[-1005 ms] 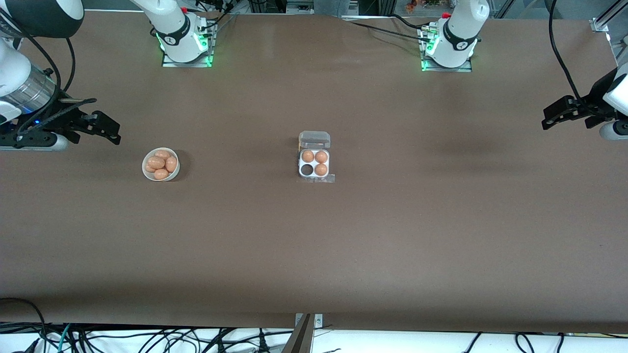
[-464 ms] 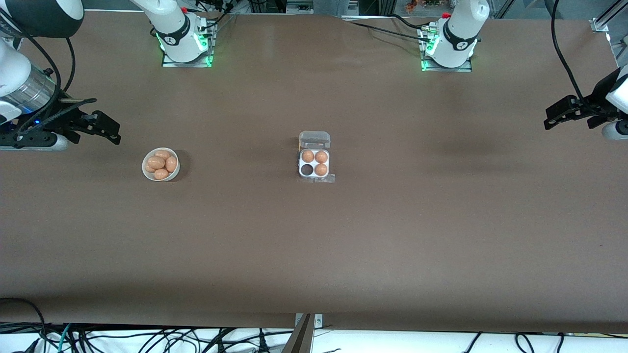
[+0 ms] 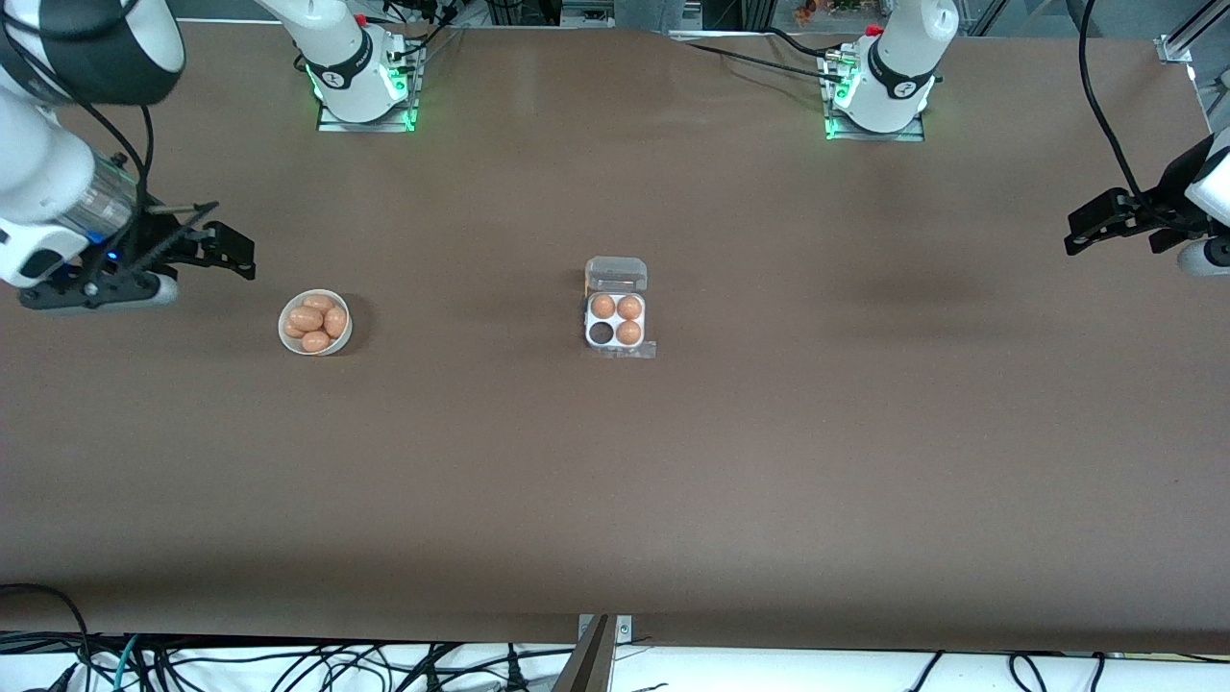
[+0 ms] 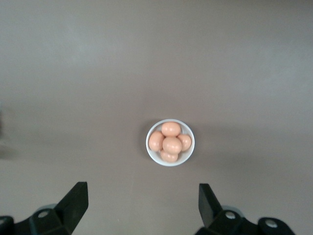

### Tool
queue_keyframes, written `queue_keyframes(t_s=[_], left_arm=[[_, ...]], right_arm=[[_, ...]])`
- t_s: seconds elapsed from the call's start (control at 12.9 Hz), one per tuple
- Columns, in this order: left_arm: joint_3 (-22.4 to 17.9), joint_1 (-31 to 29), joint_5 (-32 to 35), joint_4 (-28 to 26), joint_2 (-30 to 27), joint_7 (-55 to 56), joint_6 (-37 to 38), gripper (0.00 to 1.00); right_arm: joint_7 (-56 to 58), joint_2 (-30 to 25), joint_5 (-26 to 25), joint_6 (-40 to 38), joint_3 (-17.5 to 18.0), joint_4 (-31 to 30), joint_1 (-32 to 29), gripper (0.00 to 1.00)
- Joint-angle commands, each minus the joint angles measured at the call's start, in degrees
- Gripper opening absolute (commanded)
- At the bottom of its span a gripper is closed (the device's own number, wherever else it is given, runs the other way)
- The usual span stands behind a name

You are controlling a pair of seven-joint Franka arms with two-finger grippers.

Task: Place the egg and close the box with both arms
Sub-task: 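Move the right gripper over the white egg bowl and lower it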

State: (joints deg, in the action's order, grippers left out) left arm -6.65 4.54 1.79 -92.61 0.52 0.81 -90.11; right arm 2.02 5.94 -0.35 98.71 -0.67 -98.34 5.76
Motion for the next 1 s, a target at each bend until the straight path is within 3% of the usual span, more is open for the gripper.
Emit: queue_keyframes(t_s=[0.0,0.15,0.54,0.77,0.93], left_arm=[[0.15,-0.06,1.29,1.64,0.80,-1.16,0.29,0.98],[0.15,0.03,1.29,1.64,0.89,-1.07,0.29,0.98],[0.15,-0.06,1.37,1.73,0.89,-1.33,0.29,0.99],[0.15,-0.06,1.37,1.73,0.89,-1.33,0.29,0.99],[0.06,-0.06,1.37,1.73,0.89,-1.33,0.29,0.99]], right_arm=[[1.85,2.41,0.87,1.56,-1.43,-3.14,-0.66,1.00],[3.16,1.45,2.18,9.88,-3.63,-11.39,-0.66,1.00],[17.20,1.44,13.68,31.50,-7.33,-28.54,-0.66,1.00],[25.82,2.93,21.94,38.29,-7.86,-32.96,-0.66,1.00],[27.42,4.86,23.54,40.16,-7.86,-33.32,-0.66,1.00]])
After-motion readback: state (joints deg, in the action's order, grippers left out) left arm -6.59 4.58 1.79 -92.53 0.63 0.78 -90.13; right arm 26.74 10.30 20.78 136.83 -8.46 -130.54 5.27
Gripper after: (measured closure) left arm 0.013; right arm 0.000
